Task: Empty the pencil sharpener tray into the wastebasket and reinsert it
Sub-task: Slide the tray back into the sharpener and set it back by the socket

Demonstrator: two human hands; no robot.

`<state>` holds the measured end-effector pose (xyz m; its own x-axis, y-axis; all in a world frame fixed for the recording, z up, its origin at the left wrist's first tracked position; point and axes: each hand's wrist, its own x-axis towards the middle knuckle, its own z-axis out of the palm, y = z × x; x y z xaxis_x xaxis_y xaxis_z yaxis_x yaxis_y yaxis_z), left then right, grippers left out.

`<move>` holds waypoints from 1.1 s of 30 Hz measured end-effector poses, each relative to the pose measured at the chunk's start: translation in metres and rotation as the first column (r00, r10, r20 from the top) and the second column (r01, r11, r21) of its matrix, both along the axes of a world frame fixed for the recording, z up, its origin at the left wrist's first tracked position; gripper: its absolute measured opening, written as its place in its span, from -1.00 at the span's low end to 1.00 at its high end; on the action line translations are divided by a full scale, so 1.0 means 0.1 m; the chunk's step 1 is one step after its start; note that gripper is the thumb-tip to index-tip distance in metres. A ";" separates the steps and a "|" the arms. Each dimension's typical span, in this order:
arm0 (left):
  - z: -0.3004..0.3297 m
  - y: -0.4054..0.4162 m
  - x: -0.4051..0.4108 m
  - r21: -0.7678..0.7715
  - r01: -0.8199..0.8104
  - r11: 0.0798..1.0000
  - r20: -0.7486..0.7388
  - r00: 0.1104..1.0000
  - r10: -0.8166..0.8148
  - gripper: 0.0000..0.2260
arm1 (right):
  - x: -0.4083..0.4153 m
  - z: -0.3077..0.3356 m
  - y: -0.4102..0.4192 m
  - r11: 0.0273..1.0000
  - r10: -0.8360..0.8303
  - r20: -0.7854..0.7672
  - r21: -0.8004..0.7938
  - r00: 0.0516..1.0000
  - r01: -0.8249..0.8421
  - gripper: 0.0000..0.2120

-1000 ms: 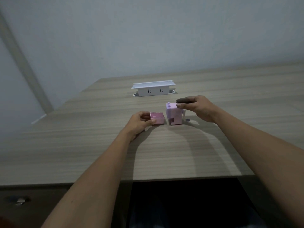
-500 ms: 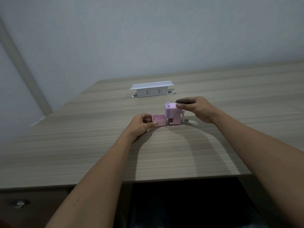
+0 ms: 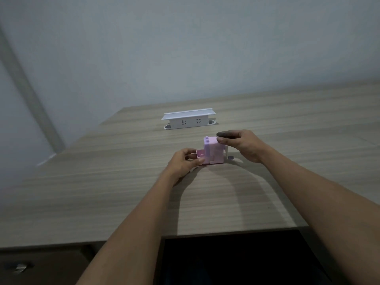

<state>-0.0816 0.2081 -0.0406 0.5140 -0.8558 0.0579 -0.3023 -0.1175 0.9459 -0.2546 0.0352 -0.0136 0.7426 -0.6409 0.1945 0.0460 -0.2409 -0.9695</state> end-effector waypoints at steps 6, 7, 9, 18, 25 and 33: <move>0.00 -0.14 -0.15 0.022 0.030 0.999 0.063 0.998 -0.031 -0.48 | 0.03 -0.04 0.03 1.000 -0.019 0.035 0.012 0.999 0.019 -0.57; 0.01 -0.16 -0.16 0.020 0.033 0.999 0.065 0.997 -0.035 -0.48 | 0.02 -0.05 0.04 1.000 -0.028 0.049 0.012 0.998 0.028 -0.57; 0.03 -0.17 -0.14 0.024 0.058 0.998 0.065 0.996 -0.059 -0.47 | 0.02 -0.06 0.05 0.999 -0.039 0.064 0.007 0.997 0.039 -0.56; 0.15 -0.16 -0.12 -0.088 0.042 0.995 0.017 0.999 -0.040 -0.38 | -0.15 -0.18 0.02 1.000 -0.029 0.070 0.000 0.997 0.029 -0.41; 0.21 -0.33 -0.19 -0.135 0.109 0.985 0.001 0.994 -0.110 -0.54 | -0.16 -0.21 -0.02 1.000 -0.003 0.076 0.011 0.997 0.002 -0.70; 0.49 -0.85 -0.03 -0.142 0.157 0.977 0.107 0.984 -0.142 -0.53 | -0.06 0.07 -0.47 0.996 -0.054 0.065 -0.070 0.996 0.059 -0.64</move>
<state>-0.0851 0.1226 0.0085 0.3667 -0.9005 0.2338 -0.3961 0.0763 0.9150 -0.2604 -0.0121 -0.0063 0.6904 -0.6642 0.2867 0.0905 -0.3140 -0.9451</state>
